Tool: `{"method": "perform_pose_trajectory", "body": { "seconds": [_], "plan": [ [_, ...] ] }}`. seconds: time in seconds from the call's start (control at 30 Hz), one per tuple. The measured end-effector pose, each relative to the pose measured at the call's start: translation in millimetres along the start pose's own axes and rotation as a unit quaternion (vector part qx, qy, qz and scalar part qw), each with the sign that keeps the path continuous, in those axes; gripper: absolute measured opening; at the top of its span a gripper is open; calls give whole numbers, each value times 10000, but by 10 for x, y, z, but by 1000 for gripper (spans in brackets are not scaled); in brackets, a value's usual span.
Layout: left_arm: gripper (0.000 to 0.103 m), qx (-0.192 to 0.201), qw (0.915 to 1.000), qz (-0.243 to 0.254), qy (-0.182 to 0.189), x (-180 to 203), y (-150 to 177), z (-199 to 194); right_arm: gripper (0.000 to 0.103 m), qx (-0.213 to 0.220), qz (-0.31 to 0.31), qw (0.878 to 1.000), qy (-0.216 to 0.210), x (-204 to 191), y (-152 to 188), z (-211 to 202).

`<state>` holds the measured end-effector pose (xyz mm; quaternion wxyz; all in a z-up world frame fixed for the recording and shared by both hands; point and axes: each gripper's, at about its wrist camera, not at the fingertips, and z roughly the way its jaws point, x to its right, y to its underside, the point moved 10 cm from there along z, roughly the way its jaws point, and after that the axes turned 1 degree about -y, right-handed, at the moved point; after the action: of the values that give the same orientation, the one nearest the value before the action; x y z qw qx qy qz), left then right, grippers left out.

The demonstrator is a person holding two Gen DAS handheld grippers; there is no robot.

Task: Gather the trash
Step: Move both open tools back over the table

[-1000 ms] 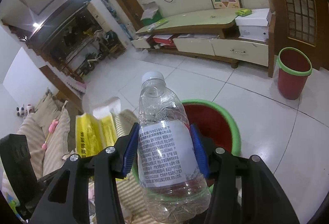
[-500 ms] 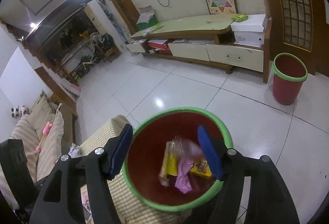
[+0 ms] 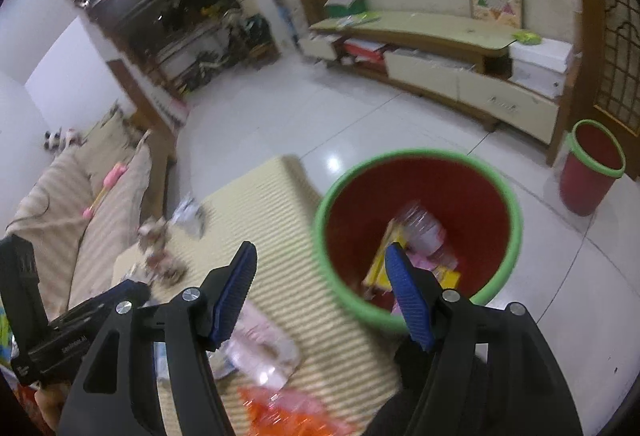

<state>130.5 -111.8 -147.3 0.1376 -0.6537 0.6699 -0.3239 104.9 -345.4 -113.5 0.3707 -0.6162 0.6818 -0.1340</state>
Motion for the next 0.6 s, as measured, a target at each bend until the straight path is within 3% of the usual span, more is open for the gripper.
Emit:
{"method": "perform_pose_trajectory", "body": {
  "seconds": [0.1, 0.2, 0.33, 0.43, 0.53, 0.6],
  "plan": [
    [67, -14, 9978, -532, -393, -585, 187, -204, 65, -209, -170, 9996, -25, -230, 198, 67],
    [67, -90, 9869, -1312, -937, -1298, 474, -406, 65, -385, -331, 9987, -80, -432, 367, 131],
    [69, -301, 9540, -2330, -1860, -2169, 995, -604, 65, -550, -423, 9972, -265, -734, 539, 214],
    [75, -477, 9270, -3163, -1959, -2514, 1307, -610, 65, -647, -569, 9955, -393, -954, 630, 247],
    [81, -720, 9120, -3551, -1922, -2574, 1472, -507, 65, -694, -747, 9935, -502, -1152, 687, 238],
    [83, -747, 9066, -3722, -1842, -2583, 1519, -446, 66, -692, -894, 9922, -529, -1251, 712, 216]
  ]
}}
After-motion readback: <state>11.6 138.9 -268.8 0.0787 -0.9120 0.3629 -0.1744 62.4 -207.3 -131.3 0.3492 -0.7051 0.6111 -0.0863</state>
